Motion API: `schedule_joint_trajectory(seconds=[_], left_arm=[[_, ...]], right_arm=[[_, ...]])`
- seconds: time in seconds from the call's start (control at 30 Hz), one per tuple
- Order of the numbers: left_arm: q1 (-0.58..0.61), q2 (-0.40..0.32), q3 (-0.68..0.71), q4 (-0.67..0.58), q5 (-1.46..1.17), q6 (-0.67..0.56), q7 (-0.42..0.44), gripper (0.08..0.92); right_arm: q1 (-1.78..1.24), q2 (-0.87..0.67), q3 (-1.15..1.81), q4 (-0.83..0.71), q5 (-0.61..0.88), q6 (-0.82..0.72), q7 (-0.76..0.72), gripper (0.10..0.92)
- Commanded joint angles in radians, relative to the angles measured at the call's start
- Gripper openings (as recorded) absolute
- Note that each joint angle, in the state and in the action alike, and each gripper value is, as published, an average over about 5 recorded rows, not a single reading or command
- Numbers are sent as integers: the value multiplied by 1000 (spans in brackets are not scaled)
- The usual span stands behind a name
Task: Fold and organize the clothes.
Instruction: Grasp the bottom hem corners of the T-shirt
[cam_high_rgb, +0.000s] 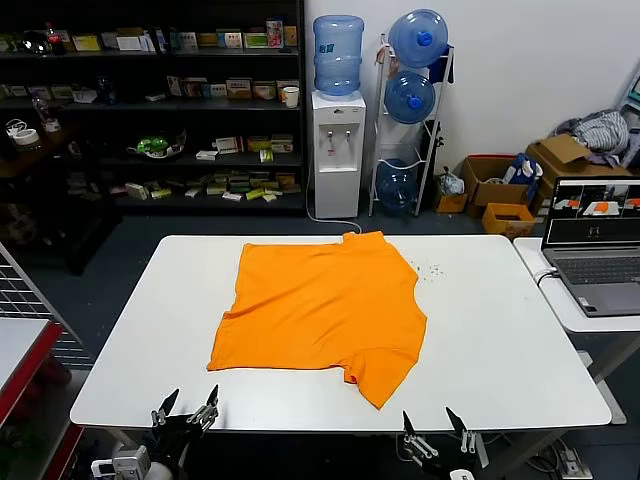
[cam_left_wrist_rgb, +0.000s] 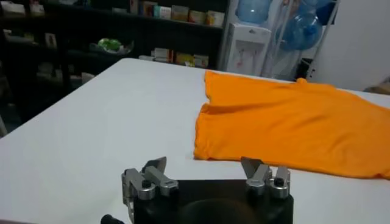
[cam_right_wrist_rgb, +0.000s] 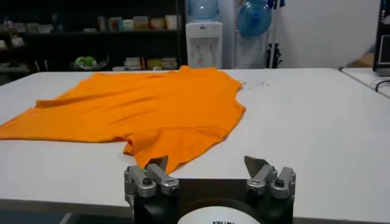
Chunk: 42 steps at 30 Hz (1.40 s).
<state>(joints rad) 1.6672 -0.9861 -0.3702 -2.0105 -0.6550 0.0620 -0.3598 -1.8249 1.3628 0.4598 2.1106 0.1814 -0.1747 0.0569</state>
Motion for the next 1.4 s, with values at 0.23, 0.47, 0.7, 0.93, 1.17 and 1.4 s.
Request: schedule_joint_trajectory(seconds=[0.23, 0.47, 0.7, 0.93, 1.17, 1.4], left_arm=[[-155, -9, 43, 109, -6, 1, 73, 823], [-292, -36, 97, 207, -20, 23, 67, 823], [-317, -40, 104, 252, -33, 36, 57, 823], [-312, -40, 109, 249, -33, 38, 54, 823], [-311, -43, 120, 253, -29, 40, 47, 820], [-309, -46, 134, 264, -25, 45, 44, 663]], right_arm=[[165, 10, -54, -128, 13, 11, 88, 823], [279, 54, -125, -248, 11, -12, 122, 823], [338, 107, -182, -303, -9, -29, 144, 823], [366, 131, -208, -331, -28, -35, 160, 822], [364, 133, -214, -337, -45, -32, 161, 696], [352, 131, -211, -335, -54, -36, 162, 497]])
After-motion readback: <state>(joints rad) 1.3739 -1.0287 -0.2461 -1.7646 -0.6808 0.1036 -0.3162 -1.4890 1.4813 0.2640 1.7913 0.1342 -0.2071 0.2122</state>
